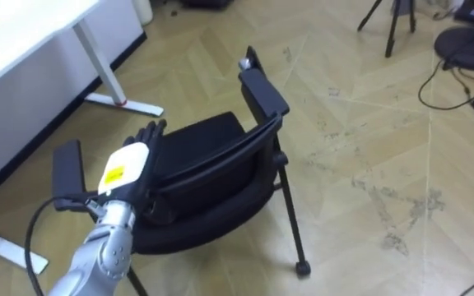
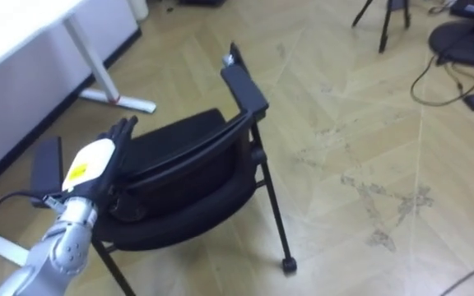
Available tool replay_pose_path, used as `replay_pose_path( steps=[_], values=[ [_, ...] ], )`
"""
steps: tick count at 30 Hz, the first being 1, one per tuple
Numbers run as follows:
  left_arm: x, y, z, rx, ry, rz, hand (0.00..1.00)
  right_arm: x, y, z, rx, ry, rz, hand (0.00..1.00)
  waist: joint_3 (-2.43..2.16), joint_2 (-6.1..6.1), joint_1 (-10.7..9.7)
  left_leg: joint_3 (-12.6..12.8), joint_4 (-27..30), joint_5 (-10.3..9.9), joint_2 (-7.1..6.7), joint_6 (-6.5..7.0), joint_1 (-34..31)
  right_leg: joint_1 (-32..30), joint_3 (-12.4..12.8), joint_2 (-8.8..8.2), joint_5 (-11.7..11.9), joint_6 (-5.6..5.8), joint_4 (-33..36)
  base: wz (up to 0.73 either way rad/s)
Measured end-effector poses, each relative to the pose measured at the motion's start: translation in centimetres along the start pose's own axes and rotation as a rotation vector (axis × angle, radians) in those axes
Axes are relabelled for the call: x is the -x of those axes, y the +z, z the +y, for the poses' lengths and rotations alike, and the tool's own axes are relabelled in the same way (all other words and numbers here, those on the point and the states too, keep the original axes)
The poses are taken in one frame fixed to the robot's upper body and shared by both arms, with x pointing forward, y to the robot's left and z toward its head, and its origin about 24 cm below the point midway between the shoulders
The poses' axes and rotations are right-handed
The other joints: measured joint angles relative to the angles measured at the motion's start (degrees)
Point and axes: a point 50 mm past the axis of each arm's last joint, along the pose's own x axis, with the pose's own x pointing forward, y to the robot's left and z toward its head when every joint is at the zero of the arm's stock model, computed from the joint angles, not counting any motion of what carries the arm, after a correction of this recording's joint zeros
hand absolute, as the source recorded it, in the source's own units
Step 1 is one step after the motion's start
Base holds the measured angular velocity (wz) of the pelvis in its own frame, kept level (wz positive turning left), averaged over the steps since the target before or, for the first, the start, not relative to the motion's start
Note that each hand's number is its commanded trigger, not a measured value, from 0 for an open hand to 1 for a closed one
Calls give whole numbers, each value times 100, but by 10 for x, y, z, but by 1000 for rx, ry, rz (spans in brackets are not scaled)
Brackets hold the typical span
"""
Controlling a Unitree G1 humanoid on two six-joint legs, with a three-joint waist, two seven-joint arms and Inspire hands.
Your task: Push chair
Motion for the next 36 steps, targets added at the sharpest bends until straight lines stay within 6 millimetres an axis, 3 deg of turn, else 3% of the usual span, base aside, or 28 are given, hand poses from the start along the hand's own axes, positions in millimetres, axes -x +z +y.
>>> replay_pose_path(
  steps=[4,5,6,7,15,22,32,36],
  values=[
    [-2,-7,-1,1,8,38,0,1,-7,-2,21,-5,33,0,-83,-107,-12,13,-9,-1,7,0,65,6,65,17,7,18,43,-10],
    [-2,-9,-1,3,10,47,9,1,-7,-2,25,-5,34,0,-102,-134,-46,11,-17,-2,16,-1,73,11,66,26,14,29,36,0],
    [-2,-10,0,5,14,53,76,1,-6,-2,23,-7,28,0,-104,-137,-75,13,-54,-2,28,-1,76,2,66,43,29,42,20,0],
    [-3,-11,1,4,15,56,100,1,-5,-3,15,-9,27,0,-105,-135,-81,13,-81,-3,42,-1,76,1,65,62,54,41,-5,0],
    [-5,-9,1,-47,-5,30,100,0,1,-1,5,-7,11,0,-105,-54,-86,-30,-170,-5,73,-1,87,-3,56,111,138,-54,-35,0],
    [-6,-8,4,-147,-48,-12,100,-1,8,3,1,0,-9,0,-99,-46,-91,-40,-170,-8,70,4,57,-4,48,104,138,-54,-34,0],
    [-5,-4,8,-147,-23,-18,100,-1,9,0,9,-20,-15,0,-63,6,-91,-67,-174,-7,68,3,-41,-76,34,101,137,-52,-41,0],
    [-6,-3,10,-145,-14,-21,100,-1,14,-5,88,-53,-32,0,-48,-18,-97,-111,-151,-7,51,4,-73,-98,-8,71,79,-42,55,4]
  ],
)
